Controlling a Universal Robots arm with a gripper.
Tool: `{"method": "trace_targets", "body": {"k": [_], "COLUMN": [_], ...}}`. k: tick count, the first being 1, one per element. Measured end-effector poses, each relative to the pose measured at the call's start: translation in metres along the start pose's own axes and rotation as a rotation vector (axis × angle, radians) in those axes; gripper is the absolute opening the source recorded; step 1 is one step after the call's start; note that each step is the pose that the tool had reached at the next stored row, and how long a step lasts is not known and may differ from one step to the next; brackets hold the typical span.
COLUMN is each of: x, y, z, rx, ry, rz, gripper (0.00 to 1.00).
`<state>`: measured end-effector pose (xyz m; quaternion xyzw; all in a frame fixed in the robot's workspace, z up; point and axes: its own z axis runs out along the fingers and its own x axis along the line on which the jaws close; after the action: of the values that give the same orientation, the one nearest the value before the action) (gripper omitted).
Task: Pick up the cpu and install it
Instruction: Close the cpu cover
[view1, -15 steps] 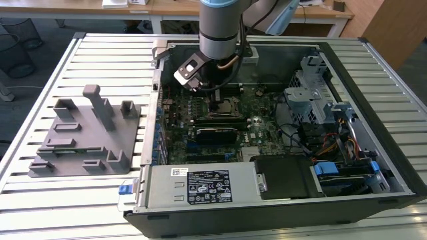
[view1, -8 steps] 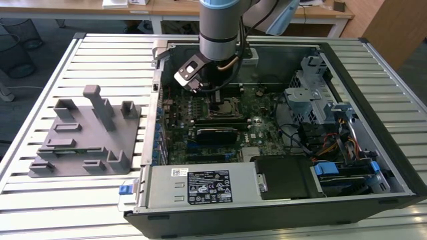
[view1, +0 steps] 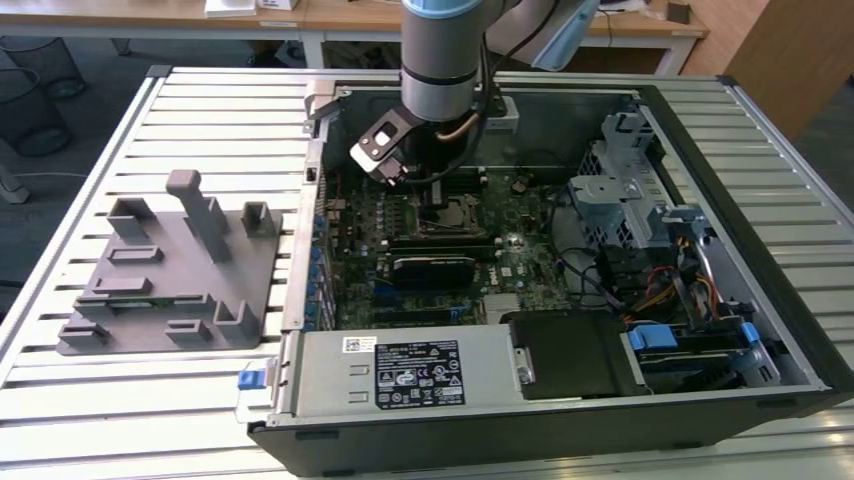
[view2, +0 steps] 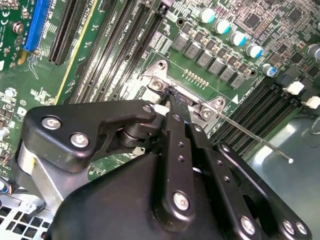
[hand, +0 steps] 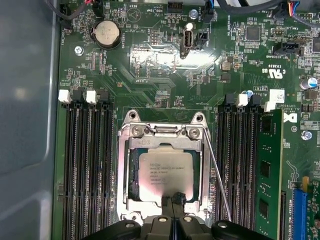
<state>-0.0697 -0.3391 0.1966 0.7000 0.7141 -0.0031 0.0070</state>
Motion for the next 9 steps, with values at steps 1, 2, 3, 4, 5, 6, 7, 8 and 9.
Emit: {"method": "trace_targets", "body": {"k": [1, 2, 3, 4, 5, 6, 7, 8, 9], "x": [0.0000, 0.0000, -0.0001, -0.0001, -0.0001, -0.0002, -0.0004, -0.0005, -0.0006], "y": [0.0000, 0.0001, 0.0000, 0.0002, 0.0008, 0.0016, 0.0023, 0.0030, 0.0037], "z": [0.0000, 0.0000, -0.0002, -0.0001, -0.0002, -0.0004, -0.0005, -0.0006, -0.0007], "rx": [-0.0001, -0.0001, 0.0001, 0.0001, 0.0003, 0.0005, 0.0007, 0.0010, 0.0013], "ry": [-0.0001, -0.0001, -0.0003, -0.0003, -0.0006, -0.0010, -0.0012, -0.0012, -0.0013], "rz": [0.000, 0.000, 0.000, 0.000, 0.000, 0.000, 0.000, 0.000, 0.000], "gripper": [0.11, 0.11, 0.11, 0.11, 0.11, 0.11, 0.11, 0.11, 0.11]}}
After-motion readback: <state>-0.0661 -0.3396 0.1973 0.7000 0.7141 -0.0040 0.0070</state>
